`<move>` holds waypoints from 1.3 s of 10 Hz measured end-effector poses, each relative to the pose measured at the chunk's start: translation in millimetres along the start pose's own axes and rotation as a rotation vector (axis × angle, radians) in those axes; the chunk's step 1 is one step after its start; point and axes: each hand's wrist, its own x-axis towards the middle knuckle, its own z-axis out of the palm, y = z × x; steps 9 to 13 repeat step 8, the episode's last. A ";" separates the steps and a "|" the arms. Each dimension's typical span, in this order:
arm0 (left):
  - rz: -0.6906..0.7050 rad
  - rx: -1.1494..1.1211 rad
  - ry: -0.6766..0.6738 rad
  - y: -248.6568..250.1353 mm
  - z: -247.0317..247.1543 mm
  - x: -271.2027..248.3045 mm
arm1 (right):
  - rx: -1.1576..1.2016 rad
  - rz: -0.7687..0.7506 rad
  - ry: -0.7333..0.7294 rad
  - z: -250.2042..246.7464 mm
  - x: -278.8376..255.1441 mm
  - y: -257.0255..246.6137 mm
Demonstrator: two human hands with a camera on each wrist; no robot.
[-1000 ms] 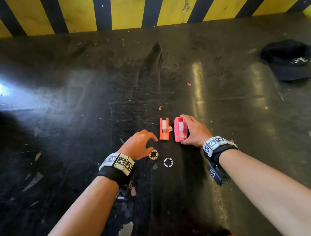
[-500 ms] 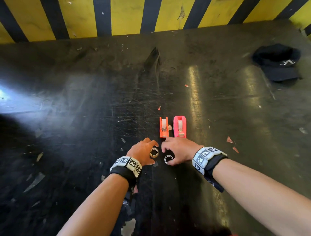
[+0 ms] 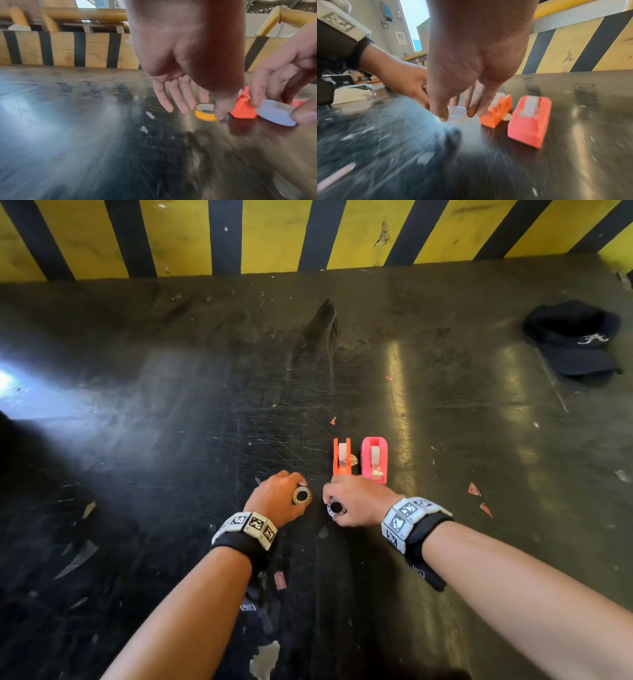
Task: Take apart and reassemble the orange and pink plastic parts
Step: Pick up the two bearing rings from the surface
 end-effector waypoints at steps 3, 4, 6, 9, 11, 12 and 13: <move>-0.064 -0.055 0.114 -45.6 -47.9 46.9 | -0.107 0.027 0.209 -56.0 81.7 -8.0; -0.090 -0.056 0.080 -56.9 -46.0 62.1 | -0.228 0.062 0.188 -51.9 104.5 -5.3; -0.085 -0.073 0.059 -67.4 -32.4 78.7 | -0.279 0.089 0.146 -34.5 128.9 3.9; -0.111 -0.116 0.076 -72.1 -22.0 81.3 | -0.260 0.111 0.180 -29.5 125.4 8.9; -0.111 -0.116 0.076 -72.1 -22.0 81.3 | -0.260 0.111 0.180 -29.5 125.4 8.9; -0.111 -0.116 0.076 -72.1 -22.0 81.3 | -0.260 0.111 0.180 -29.5 125.4 8.9; -0.111 -0.116 0.076 -72.1 -22.0 81.3 | -0.260 0.111 0.180 -29.5 125.4 8.9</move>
